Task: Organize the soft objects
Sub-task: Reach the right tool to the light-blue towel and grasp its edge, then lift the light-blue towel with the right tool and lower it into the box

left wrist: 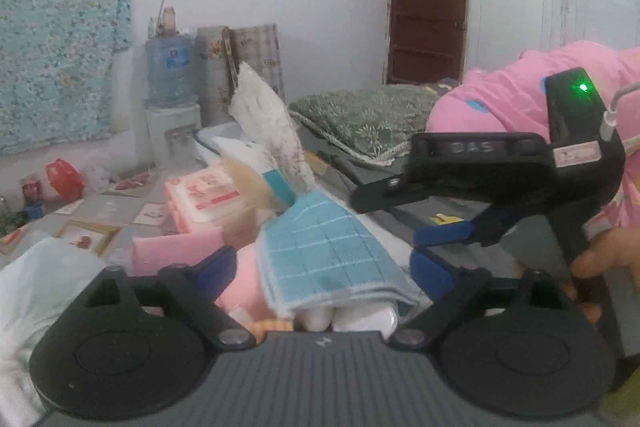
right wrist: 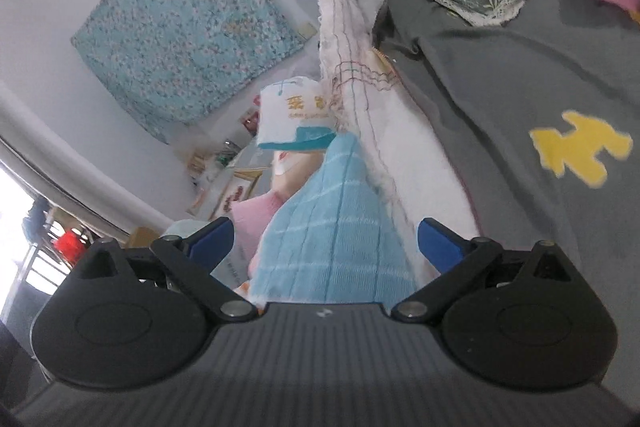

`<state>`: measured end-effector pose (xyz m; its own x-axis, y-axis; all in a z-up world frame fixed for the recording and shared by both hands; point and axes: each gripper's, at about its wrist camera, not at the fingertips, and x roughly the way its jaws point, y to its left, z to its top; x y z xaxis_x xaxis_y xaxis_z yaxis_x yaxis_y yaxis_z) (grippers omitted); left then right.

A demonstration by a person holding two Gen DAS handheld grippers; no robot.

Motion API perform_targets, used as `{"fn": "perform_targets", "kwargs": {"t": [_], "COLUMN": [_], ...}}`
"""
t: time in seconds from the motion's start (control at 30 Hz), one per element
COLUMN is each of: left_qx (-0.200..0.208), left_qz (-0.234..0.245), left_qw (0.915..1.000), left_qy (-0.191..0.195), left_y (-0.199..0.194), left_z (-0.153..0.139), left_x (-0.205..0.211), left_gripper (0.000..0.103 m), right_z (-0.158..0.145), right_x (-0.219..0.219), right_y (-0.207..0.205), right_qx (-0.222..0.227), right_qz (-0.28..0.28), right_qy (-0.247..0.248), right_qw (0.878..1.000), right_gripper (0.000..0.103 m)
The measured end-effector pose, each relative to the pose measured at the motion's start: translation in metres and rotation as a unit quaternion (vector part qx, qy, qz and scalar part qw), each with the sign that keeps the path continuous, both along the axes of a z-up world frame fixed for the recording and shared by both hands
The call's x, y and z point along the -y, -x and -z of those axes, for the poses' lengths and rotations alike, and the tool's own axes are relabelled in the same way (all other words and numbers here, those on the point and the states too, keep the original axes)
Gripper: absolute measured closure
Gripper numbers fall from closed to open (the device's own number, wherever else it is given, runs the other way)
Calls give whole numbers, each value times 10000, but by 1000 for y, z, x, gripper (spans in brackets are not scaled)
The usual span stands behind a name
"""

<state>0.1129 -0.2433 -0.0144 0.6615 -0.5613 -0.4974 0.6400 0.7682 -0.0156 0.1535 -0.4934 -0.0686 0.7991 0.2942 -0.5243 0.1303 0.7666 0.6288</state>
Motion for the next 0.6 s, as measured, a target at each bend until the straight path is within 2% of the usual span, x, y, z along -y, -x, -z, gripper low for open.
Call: {"fn": "perform_targets", "kwargs": {"t": [0.03,0.1,0.2,0.23,0.3,0.33,0.37,0.43,0.53,0.6], "left_qx": [-80,-319,-694,-773,-884,-897,-882,-872,-860,-791], "left_qz": [27,61,69,75,99,115,125,152,215,272], "left_qw": [10000,9995,9975,9970,9960,9959,9960,9961,9960,9962], "left_qy": [-4,18,-55,-57,-26,-4,10,47,143,254], "left_y": [-5,-18,-35,-38,-41,-41,-41,-40,-36,-34], "left_z": [2,8,21,23,28,30,31,31,25,20], "left_x": [4,11,20,21,22,22,22,20,19,19], "left_gripper": [16,26,35,35,35,35,34,32,24,16], "right_z": [3,6,16,19,23,24,26,29,28,22], "right_x": [0,-1,-3,-4,-7,-8,-8,-5,1,2], "right_y": [-7,-17,-33,-37,-42,-44,-43,-42,-35,-25], "right_qx": [-39,-125,-290,-343,-331,-286,-261,-197,-53,176], "right_qz": [-53,-88,-178,-204,-259,-297,-338,-351,-215,-197], "right_qy": [16,115,198,208,344,395,368,269,63,-39], "right_qw": [10000,9998,9992,9990,9985,9984,9984,9988,9997,9996], "right_gripper": [4,7,17,25,46,64,75,83,87,88]}}
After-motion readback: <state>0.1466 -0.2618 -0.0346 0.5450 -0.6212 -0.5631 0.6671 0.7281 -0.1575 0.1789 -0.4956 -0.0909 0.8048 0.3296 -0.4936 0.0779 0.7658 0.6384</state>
